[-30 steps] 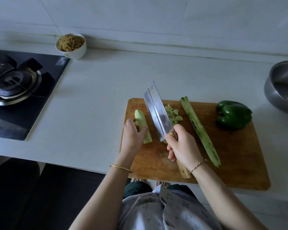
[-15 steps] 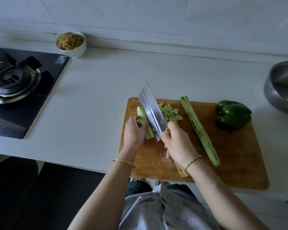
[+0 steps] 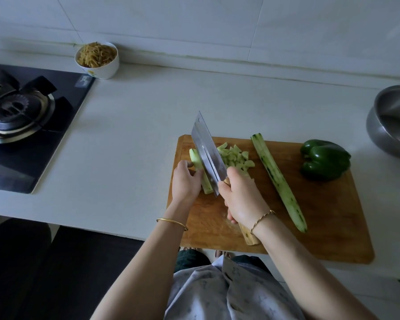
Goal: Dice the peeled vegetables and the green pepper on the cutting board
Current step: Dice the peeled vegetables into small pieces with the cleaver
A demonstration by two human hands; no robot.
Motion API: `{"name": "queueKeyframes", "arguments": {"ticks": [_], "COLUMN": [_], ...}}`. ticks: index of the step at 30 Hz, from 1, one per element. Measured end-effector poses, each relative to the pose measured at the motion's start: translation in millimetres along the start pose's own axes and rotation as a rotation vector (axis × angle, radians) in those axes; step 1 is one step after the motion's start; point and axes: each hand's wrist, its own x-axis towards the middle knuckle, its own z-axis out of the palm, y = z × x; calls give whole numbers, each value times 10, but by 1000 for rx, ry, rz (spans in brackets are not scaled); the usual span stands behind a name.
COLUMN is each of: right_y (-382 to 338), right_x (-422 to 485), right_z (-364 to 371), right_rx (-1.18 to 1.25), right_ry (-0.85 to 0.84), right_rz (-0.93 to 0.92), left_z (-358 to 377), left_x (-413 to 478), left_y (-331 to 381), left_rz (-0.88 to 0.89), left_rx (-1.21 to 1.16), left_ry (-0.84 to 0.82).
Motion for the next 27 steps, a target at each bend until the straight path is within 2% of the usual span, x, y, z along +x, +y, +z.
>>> {"name": "queueKeyframes", "arguments": {"ticks": [7, 12, 15, 20, 27], "right_y": [-107, -82, -3, 140, 138], "right_x": [27, 42, 66, 101, 74], "right_z": [5, -82, -167, -270, -171], "right_rx": [-161, -178, -143, 55, 142], "right_ry": [31, 47, 76, 65, 56], "right_rz": [-64, -61, -37, 47, 26], "left_z": [-13, 19, 16, 18, 24], "left_x": [-12, 30, 49, 59, 73], "left_y": [-12, 39, 53, 82, 151], "left_rz": [-74, -87, -110, -92, -77], "left_rx": [-107, -94, -100, -60, -45], "left_ry": [-13, -21, -30, -41, -47]}}
